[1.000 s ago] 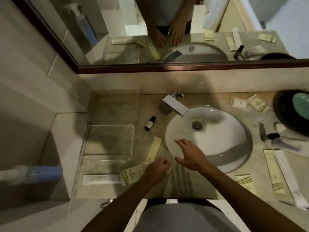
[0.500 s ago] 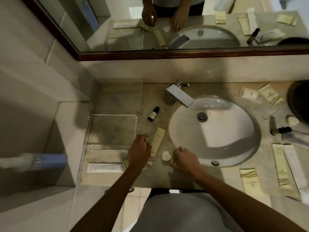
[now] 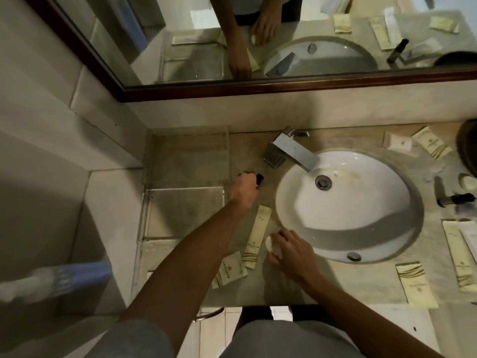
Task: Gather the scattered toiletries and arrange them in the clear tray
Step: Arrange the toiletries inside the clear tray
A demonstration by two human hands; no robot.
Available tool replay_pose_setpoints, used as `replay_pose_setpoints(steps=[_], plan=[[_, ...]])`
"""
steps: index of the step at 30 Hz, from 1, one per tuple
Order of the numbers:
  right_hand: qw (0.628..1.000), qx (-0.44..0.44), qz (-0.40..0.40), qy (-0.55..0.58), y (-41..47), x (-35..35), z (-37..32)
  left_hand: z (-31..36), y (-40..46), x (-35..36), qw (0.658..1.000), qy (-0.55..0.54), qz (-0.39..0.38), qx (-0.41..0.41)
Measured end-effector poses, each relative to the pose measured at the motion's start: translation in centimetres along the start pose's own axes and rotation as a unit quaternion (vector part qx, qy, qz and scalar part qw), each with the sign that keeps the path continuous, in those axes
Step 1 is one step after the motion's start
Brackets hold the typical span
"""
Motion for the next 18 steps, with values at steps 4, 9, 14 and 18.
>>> replay_pose_setpoints(steps=[4, 9, 14, 18], plan=[[0.997, -0.063, 0.026, 0.025, 2.4, -1.9, -2.8, -3.3, -1.2, -2.8, 0.995, -0.073, 0.073, 0.012], [0.989, -0.147, -0.013, 0.018, 6.2, -1.3, -9.1, -12.7, -5.4, -5.7, 0.992, -0.016, 0.114, 0.056], [0.988, -0.150, -0.038, -0.008, 8.3, 1.5, -13.1, -17.8, -7.6, -2.6, 0.995, 0.043, 0.054, 0.071], [0.983, -0.154, -0.058, -0.077, 9.3, 2.9, -14.0, -17.5, -6.9, -1.6, 0.992, -0.009, 0.066, 0.104]])
Point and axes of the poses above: each hand's wrist, its own y-axis towards the middle knuckle, its own x-axis out of the palm, z = x × y, the point moved 3 cm from there along y, towards the middle knuckle, and after that the axes turned 13 degrees about z, right-handed, at the moved point
